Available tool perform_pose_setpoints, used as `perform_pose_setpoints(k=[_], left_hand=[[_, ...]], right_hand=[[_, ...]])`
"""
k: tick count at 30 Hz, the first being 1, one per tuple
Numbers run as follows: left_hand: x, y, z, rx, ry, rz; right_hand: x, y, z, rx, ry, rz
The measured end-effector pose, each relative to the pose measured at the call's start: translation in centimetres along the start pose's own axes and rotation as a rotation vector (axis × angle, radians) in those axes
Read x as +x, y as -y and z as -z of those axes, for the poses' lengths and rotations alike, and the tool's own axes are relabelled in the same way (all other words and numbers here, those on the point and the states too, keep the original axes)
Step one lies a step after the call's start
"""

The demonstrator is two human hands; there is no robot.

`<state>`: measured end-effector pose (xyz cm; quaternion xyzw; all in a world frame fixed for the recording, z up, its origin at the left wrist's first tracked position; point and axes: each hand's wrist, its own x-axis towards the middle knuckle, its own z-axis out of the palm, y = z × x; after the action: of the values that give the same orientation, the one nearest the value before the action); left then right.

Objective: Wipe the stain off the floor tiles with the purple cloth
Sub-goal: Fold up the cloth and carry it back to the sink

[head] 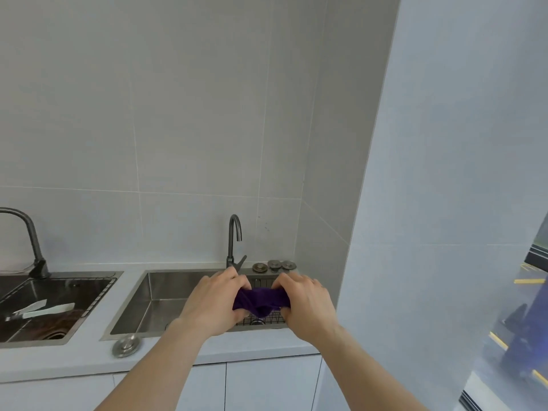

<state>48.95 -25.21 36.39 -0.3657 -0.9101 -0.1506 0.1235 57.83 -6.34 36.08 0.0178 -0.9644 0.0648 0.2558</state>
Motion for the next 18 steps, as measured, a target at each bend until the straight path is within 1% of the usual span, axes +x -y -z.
perform_pose_setpoints(k=[5,10,18], left_hand=[[2.7,2.3,-2.1,-0.001,0.008,0.015],[7.0,5.3,-5.9,-0.005,0.030,0.052],[19.2,11.9,-15.0,0.007,0.116,0.106]], right_hand=[[2.9,-1.3,-2.9,0.005,0.027,-0.022],[7.1,-3.8,-7.6,0.035,0.063,-0.023],[17.0,-12.0,-19.0,0.117,0.160,-0.053]])
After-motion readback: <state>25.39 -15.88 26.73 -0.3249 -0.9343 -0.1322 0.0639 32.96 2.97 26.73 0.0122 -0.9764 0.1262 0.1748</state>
